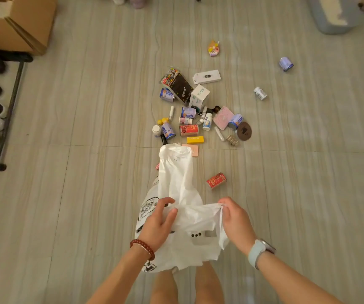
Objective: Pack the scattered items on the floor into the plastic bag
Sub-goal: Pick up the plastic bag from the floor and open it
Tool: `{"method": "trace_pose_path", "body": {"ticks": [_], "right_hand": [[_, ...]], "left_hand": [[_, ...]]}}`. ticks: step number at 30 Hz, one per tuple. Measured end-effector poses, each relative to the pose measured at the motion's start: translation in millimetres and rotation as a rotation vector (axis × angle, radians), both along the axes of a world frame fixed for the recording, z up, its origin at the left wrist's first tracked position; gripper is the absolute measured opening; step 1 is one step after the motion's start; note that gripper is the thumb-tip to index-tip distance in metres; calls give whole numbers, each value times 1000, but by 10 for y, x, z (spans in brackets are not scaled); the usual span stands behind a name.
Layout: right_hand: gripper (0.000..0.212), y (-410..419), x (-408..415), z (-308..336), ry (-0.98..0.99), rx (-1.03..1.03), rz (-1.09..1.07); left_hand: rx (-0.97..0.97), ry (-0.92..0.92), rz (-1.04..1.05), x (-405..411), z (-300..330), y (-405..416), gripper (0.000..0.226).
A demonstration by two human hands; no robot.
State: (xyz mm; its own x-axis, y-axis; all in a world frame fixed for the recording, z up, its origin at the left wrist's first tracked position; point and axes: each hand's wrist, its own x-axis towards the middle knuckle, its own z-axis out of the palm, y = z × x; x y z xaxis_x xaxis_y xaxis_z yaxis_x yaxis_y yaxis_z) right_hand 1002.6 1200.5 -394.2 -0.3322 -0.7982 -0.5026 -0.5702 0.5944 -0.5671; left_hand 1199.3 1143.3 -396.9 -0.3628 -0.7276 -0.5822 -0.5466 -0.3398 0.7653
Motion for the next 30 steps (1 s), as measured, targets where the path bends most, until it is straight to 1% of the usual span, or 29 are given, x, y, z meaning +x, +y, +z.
{"method": "trace_pose_path", "body": {"ticks": [1, 2, 3, 4, 5, 6, 7, 8, 10, 11, 13, 14, 15, 17, 20, 22, 24, 25, 26, 27, 28, 29, 30], "right_hand": [[24, -61, 4, 0, -98, 5, -176], [26, -126, 9, 17, -173, -5, -328], [28, -188, 21, 25, -234, -18, -449], [30, -241, 36, 36, -278, -24, -532], [32, -263, 44, 36, -300, -27, -563], [34, -265, 46, 41, -296, -29, -537], [35, -256, 41, 66, -283, -42, -468], [35, -232, 28, 106, -255, -60, -350], [33, -156, -29, 140, -135, -90, 5], [32, -121, -52, 148, -48, -59, 211], [36, -73, -76, 171, 136, 90, 573], [41, -58, -65, 174, 209, 158, 688], [43, -45, -43, 176, 265, 198, 759], [38, -49, -12, 154, 330, 182, 787], [25, -97, -52, 70, 296, 74, 647], [23, -129, -90, 34, 151, 56, 446], [18, -155, -103, 39, -67, 47, 175], [16, -175, -102, 63, -162, 55, 65], [16, -201, -102, 91, -244, 66, -19], [19, -228, -100, 112, -327, 77, -93], [23, -248, -98, 122, -414, 88, -165], [27, -271, -87, 137, -504, 103, -235], [30, -288, -70, 142, -584, 122, -299]], "left_hand": [[-52, -34, -59, 20, -2, 25, 30], [-112, -88, -138, 43, -13, 42, 49], [-173, -151, -241, 63, -35, 62, 68], [-251, -217, -350, 80, -67, 87, 82], [-343, -269, -440, 99, -113, 108, 85], [-450, -293, -482, 120, -150, 108, 80], [-542, -296, -489, 141, -177, 92, 71], [-606, -298, -488, 166, -206, 64, 65], [-655, -326, -484, 195, -237, -5, 58], [-630, -371, -483, 181, -221, -41, 53], [-510, -468, -419, 103, -136, -107, 31], [-420, -452, -362, 51, -114, -121, 22], [-335, -392, -282, -14, -74, -123, 21], [-150, -260, -99, -111, -36, -93, 23], [6, -92, 152, -168, -31, -41, 22], [20, -10, 204, -140, -53, 4, 17], [-13, 9, 143, -81, -44, 7, 16], [-50, -24, 76, -41, -51, 0, 19], [-107, -79, -17, 9, -64, -10, 30], [-180, -136, -111, 58, -80, -20, 47], [-244, -186, -186, 99, -100, -33, 57], [-298, -229, -232, 130, -105, -45, 58], [-355, -255, -251, 158, -116, -47, 53]]}}
